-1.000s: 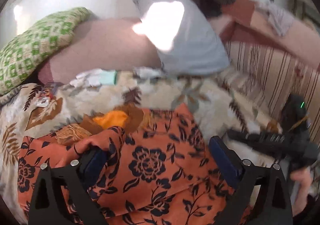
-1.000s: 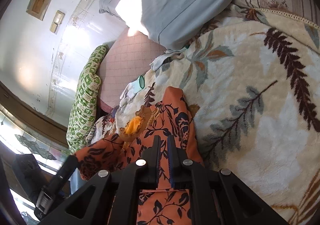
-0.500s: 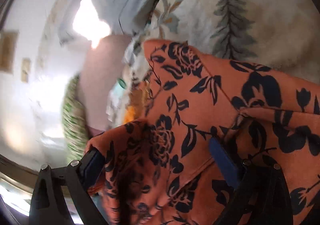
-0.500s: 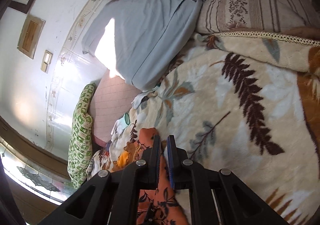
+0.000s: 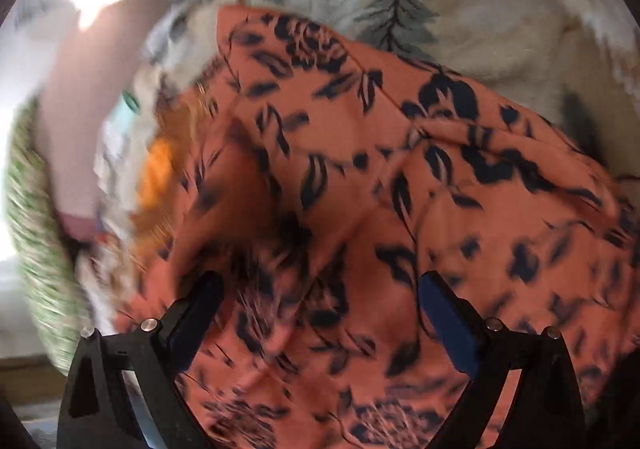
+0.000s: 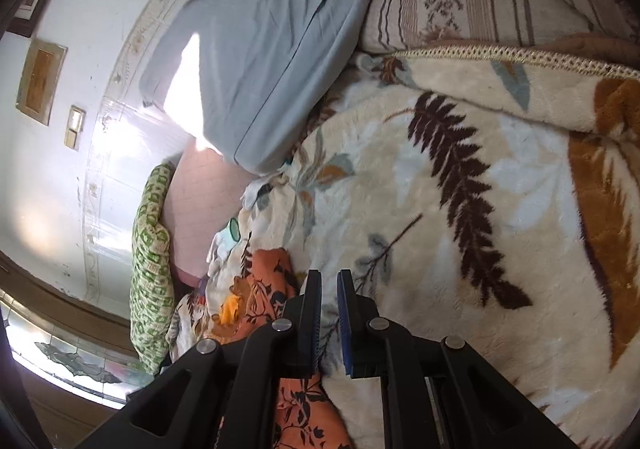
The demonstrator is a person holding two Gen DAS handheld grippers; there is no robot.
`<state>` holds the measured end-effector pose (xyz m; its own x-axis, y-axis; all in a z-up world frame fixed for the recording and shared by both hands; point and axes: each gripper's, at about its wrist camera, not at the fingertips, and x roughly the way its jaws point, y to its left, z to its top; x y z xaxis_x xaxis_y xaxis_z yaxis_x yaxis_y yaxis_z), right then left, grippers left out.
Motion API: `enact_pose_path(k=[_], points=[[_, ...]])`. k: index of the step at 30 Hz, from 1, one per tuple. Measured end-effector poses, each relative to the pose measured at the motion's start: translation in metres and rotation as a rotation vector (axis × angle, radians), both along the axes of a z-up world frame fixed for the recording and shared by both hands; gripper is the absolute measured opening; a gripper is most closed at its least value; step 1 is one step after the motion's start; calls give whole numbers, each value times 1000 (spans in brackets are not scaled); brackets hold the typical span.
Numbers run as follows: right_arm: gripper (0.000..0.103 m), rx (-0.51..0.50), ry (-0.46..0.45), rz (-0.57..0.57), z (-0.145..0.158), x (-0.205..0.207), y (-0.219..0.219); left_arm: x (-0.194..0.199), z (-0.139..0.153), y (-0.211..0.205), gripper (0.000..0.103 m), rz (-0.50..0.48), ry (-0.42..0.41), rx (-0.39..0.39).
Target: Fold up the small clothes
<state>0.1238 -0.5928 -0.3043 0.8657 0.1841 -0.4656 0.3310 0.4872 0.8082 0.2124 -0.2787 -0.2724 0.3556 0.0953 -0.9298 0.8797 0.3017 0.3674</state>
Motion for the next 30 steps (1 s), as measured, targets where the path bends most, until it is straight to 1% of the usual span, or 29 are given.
enact_pose_path(k=[2,4,7,9,11,13,16,17,18,19,20,22,24,25,26,27,28,30], points=[[10,-21,2,14,3,4,8,3,13,22,98,27,23,-51],[10,-65,3,43,10,10,19,6,26,46,98,66,44,-113],[10,-139,3,114,21,21,42,11,46,93,98,176,95,-277],[10,-171,-4,169,26,28,59,16,56,127,98,265,100,-375],[10,-220,-19,244,35,37,81,25,65,164,98,356,79,-459],[10,-312,-35,331,47,45,112,37,76,200,98,469,18,-544],[10,-404,-74,480,59,58,163,65,87,249,98,697,-75,-647],[11,-455,-78,528,63,63,183,73,90,261,98,758,-90,-687],[13,-527,-76,570,65,66,204,77,91,270,98,800,-96,-733],[13,-595,-75,612,67,69,225,80,90,274,98,834,-99,-757],[15,-645,-80,655,67,70,242,84,86,275,98,863,-109,-748],[19,-756,-77,738,63,72,276,97,77,273,98,906,-135,-693],[35,-885,-67,784,55,70,299,104,62,274,98,919,-146,-674],[42,-941,-54,797,49,68,306,100,55,279,98,922,-147,-664],[61,-983,-40,803,45,69,308,104,49,280,98,927,-151,-645],[64,-1032,-33,805,40,68,311,109,42,281,98,936,-159,-626],[64,-1073,-31,810,36,67,312,108,36,285,98,944,-160,-623],[64,-1123,-8,805,32,71,313,117,29,290,96,952,-125,-664]])
